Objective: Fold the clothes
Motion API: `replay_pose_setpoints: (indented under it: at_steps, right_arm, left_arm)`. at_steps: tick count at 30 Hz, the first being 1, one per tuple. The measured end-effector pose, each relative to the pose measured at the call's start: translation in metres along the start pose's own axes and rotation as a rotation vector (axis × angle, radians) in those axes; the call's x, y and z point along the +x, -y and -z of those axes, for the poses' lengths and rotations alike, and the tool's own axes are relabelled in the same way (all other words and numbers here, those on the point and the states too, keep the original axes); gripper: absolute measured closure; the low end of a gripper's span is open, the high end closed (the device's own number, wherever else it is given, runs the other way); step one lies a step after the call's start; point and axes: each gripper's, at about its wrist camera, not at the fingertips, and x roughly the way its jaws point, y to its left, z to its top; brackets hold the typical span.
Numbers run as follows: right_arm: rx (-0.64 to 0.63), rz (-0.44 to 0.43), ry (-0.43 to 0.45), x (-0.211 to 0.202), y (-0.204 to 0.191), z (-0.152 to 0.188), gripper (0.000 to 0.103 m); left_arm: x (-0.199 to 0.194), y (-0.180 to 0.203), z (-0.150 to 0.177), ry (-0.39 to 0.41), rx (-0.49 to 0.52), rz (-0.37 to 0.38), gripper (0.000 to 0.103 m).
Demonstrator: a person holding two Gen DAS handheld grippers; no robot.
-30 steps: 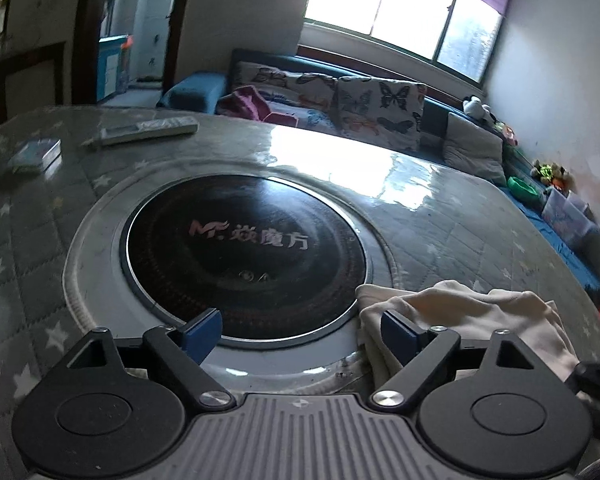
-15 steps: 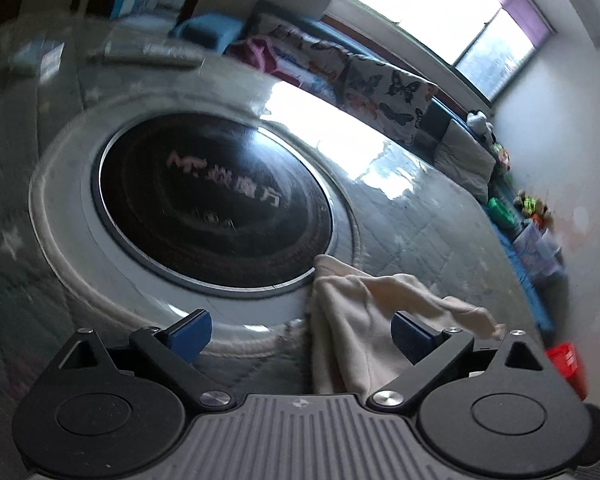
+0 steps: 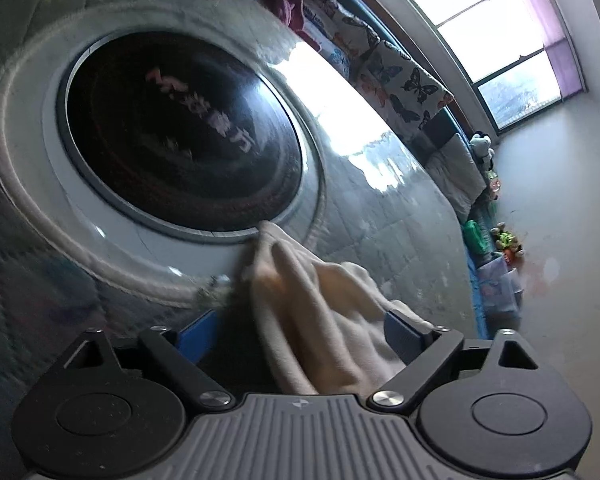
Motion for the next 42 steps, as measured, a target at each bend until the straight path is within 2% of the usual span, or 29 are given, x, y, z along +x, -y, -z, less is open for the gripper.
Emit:
replay_pose_setpoints:
  at_steps: [3,5,6,8,10,13,17,20,24,26,29,32,36,42]
  right_arm:
    - [0.003,-0.008,0.006,-0.003,0.001,0.002,0.093]
    - [0.008,-0.015,0.008,-0.005,0.001,0.003,0.093]
    - [0.010,-0.017,0.009,-0.006,0.000,0.005,0.093]
    - [0.014,-0.023,0.008,-0.008,0.000,0.007,0.093]
    - [0.017,-0.034,0.004,-0.008,0.001,0.010,0.092]
    - [0.047,-0.029,0.008,-0.014,0.008,0.016,0.087]
    - [0.135,0.034,0.028,-0.033,0.032,0.027,0.087]
    - [0.219,0.153,0.027,-0.045,0.066,0.040,0.086]
    - [0.331,0.334,0.005,-0.058,0.117,0.063,0.080]
    - [0.411,0.377,-0.009,-0.060,0.140,0.077,0.080]
    - [0.506,0.391,-0.011,-0.058,0.164,0.093,0.079]
    - [0.561,0.381,-0.002,-0.052,0.177,0.101,0.074]
    - [0.637,0.325,0.007,-0.049,0.187,0.109,0.072]
    - [0.663,0.323,0.029,-0.047,0.190,0.110,0.071]
  left_arm:
    - [0.004,0.000,0.004,-0.020,-0.030,0.016,0.030]
    - [0.008,-0.001,0.005,-0.031,-0.040,0.022,0.053]
    - [0.010,-0.003,0.005,-0.038,-0.044,0.022,0.059]
    - [0.015,-0.005,0.005,-0.051,-0.050,0.023,0.080]
    - [0.017,-0.006,0.006,-0.052,-0.030,0.015,0.085]
    - [0.016,-0.002,0.007,-0.044,0.002,0.009,0.085]
    - [0.015,0.003,0.014,-0.031,0.061,-0.008,0.085]
    - [0.014,0.004,0.017,-0.026,0.096,-0.019,0.085]
    - [0.015,0.008,0.018,-0.024,0.118,-0.026,0.085]
    - [0.014,0.008,0.019,-0.023,0.127,-0.031,0.085]
    - [0.015,0.011,0.020,-0.019,0.148,-0.041,0.085]
    - [0.015,0.013,0.021,-0.018,0.161,-0.051,0.085]
    - [0.015,0.014,0.020,-0.022,0.168,-0.057,0.085]
    - [0.016,0.018,0.020,-0.020,0.187,-0.066,0.084]
